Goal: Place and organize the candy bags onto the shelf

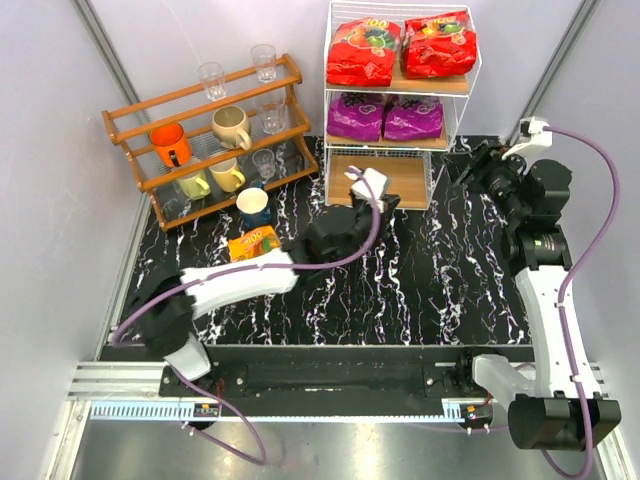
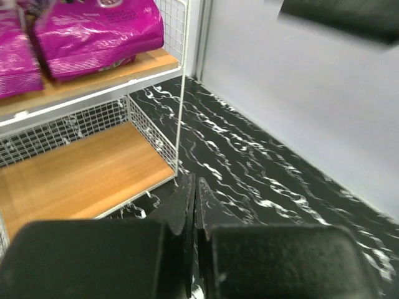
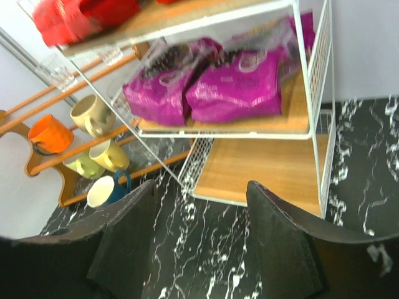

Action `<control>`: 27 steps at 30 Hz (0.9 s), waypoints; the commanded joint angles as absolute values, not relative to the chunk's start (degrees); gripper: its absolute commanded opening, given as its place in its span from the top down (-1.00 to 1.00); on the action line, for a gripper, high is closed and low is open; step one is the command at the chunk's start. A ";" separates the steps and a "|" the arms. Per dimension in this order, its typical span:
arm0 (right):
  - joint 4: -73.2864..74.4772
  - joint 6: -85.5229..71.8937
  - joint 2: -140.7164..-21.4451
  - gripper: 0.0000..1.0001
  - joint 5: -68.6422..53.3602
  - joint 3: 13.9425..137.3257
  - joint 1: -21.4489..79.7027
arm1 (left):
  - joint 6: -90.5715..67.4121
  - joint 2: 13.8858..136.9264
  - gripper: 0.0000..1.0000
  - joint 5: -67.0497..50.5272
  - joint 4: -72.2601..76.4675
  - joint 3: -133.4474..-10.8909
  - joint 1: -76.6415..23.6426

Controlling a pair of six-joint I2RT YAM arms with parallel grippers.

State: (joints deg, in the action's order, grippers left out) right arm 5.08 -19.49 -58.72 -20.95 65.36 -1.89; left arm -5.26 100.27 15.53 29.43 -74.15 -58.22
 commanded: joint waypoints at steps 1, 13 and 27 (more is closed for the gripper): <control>11.69 -22.93 -56.26 -0.37 -22.50 60.48 -1.24 | -14.67 82.82 0.94 25.21 23.93 -61.83 -60.38; 0.27 -27.77 -70.02 -0.65 -8.27 49.73 36.11 | -32.52 44.05 -0.16 40.42 -12.91 -44.22 -61.79; -14.59 -32.61 -105.27 -0.68 -10.11 67.93 45.96 | -32.08 32.26 -0.41 47.90 -23.73 -42.45 -61.79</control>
State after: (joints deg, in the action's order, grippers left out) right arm -7.66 -30.28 -100.05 -10.17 63.55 44.66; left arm -32.05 34.54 44.01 -21.43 -42.61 -61.56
